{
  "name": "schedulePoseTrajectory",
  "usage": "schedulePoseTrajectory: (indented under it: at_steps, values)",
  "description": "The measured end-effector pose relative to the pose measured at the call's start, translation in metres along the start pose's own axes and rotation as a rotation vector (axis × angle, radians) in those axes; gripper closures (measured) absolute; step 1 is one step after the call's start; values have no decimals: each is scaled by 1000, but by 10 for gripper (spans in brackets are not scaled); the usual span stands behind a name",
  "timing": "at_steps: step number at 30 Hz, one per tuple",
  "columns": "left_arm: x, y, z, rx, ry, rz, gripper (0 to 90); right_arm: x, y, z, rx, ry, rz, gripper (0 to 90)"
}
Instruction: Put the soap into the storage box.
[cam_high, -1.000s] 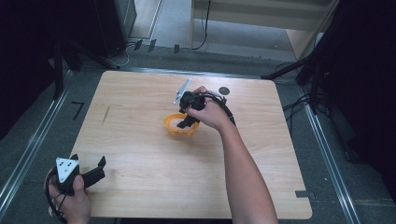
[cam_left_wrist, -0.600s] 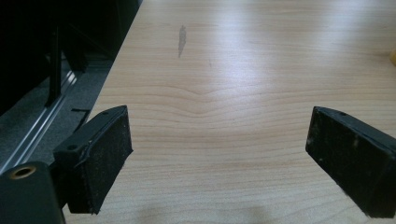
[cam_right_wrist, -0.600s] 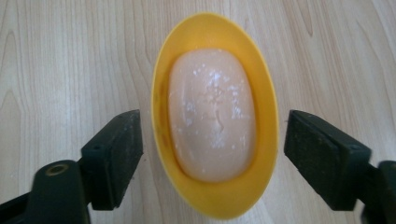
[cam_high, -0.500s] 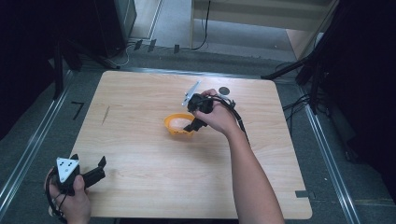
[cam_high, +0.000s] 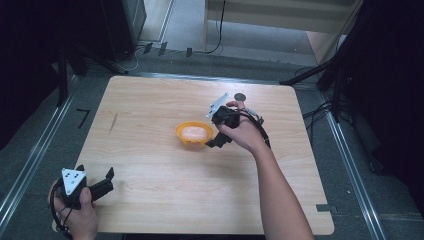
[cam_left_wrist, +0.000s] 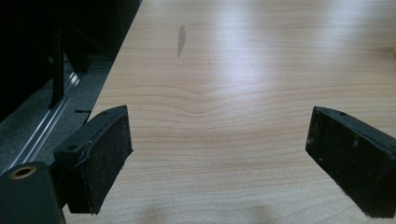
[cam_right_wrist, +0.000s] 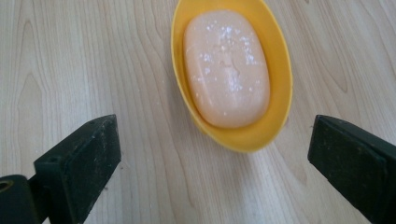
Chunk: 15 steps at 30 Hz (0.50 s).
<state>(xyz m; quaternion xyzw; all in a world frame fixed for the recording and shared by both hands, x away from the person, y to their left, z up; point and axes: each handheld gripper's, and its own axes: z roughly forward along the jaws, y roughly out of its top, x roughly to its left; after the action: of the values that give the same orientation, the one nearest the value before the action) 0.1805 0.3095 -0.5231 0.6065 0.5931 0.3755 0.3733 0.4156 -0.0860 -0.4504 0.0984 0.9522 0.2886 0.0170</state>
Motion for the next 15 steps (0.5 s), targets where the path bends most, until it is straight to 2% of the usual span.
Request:
schedulePoseTrajectory:
  at_steps: [7, 15]
  values:
    - [0, 0, 0, 0, -1, 2, 73, 4, -14, -7, -46, -22, 48, 21]
    - [-2, 0, 0, 5, 1, 13, 74, 13, -28, -12, -52, -37, 59, 0]
